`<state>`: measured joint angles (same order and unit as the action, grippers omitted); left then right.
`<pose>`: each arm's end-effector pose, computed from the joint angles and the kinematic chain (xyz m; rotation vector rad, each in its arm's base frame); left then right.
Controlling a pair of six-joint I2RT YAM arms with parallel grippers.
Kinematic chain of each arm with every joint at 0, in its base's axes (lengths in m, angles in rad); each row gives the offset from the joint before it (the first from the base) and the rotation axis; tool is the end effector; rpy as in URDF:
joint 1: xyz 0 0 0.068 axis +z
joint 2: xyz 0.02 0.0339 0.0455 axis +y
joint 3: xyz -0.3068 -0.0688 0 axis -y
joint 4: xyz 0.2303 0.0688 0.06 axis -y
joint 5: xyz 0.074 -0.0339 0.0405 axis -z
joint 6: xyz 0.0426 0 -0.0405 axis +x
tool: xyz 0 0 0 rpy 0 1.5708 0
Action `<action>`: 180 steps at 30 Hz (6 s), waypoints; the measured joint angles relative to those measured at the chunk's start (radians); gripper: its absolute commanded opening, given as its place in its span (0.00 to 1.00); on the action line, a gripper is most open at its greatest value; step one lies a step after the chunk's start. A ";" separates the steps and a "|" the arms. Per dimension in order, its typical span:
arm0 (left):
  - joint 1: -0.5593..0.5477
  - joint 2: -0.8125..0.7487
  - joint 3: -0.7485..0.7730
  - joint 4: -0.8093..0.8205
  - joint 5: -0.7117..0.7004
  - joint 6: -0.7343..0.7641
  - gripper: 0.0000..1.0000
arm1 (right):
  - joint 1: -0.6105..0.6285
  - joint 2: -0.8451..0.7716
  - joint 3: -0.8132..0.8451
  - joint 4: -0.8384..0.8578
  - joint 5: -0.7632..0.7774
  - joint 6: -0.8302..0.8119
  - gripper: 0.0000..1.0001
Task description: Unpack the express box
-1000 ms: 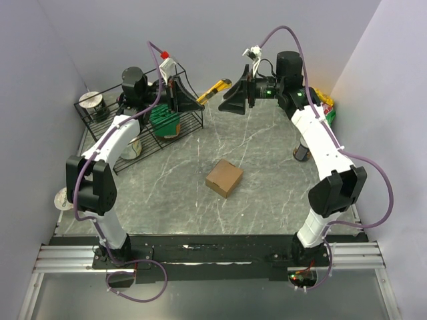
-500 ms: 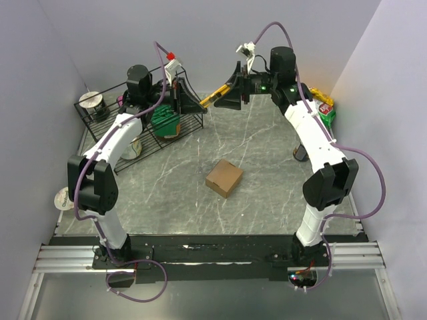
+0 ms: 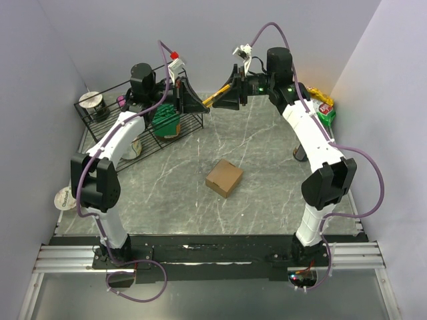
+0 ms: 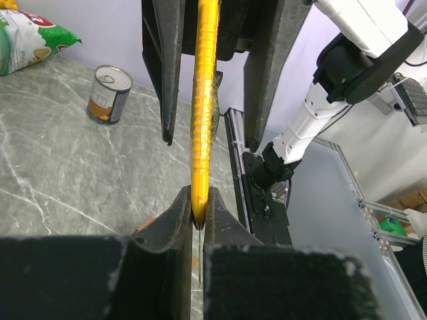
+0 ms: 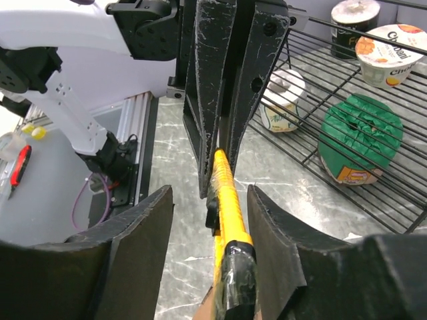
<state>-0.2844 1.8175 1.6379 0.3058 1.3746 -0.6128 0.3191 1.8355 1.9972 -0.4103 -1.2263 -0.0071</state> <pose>0.3855 -0.1562 0.4393 1.0046 1.5142 -1.6379 0.3706 0.1647 0.4842 -1.1337 1.4491 1.3169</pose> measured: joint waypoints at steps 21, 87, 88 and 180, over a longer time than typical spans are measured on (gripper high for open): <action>-0.001 0.014 0.001 0.000 0.019 -0.001 0.01 | 0.004 0.013 0.001 0.023 -0.006 0.038 0.28; -0.143 0.055 -0.303 -0.523 -1.015 0.965 0.49 | -0.209 -0.596 -0.793 0.005 0.949 -0.061 0.00; -0.138 0.048 -0.296 -0.517 -1.013 0.951 0.54 | -0.210 -0.593 -0.793 0.005 0.949 -0.062 0.00; -0.174 -0.008 -0.473 -0.615 -0.757 0.522 0.68 | -0.164 -0.678 -0.844 -0.112 0.696 -0.178 0.00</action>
<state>-0.4583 1.8095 1.1652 -0.3088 0.6174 -0.0910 0.1555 1.1580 1.1530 -0.5220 -0.5304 -0.1852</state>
